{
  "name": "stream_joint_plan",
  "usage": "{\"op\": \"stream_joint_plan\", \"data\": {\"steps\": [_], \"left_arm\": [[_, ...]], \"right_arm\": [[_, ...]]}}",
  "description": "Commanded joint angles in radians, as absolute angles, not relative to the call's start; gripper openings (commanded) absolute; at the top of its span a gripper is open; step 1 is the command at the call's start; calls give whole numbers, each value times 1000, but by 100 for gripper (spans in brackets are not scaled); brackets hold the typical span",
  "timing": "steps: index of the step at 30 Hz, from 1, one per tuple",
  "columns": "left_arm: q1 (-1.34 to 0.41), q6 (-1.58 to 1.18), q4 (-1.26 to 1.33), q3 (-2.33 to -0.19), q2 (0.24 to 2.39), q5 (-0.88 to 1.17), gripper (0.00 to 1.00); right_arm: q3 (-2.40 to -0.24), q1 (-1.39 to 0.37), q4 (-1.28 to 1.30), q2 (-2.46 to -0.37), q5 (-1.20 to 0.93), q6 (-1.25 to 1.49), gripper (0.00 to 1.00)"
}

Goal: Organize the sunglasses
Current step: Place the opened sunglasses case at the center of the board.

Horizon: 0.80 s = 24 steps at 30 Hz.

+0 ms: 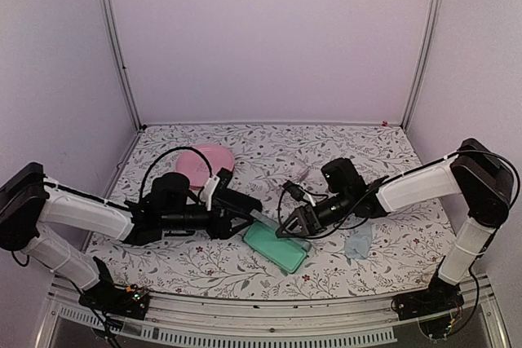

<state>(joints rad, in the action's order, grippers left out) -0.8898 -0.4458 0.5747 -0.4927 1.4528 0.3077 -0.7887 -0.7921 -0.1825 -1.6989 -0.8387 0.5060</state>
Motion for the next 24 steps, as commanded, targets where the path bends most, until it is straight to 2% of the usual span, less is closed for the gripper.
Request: {"op": "stream_joint_plan", "data": {"steps": [1,14,24], "left_arm": [[-844,-393,423,-463,1318,148,63],[-796,-417,264,-411,1082,-11,66],[-792,-407,236,-410,1055,-31,66]], "right_arm": [[-925,-831,-105,-1805,-990,383,51],[-1388,-869,255,-2135,-1081,134,58],[-1516,-827,416,-2220,-1028,39,72]]}}
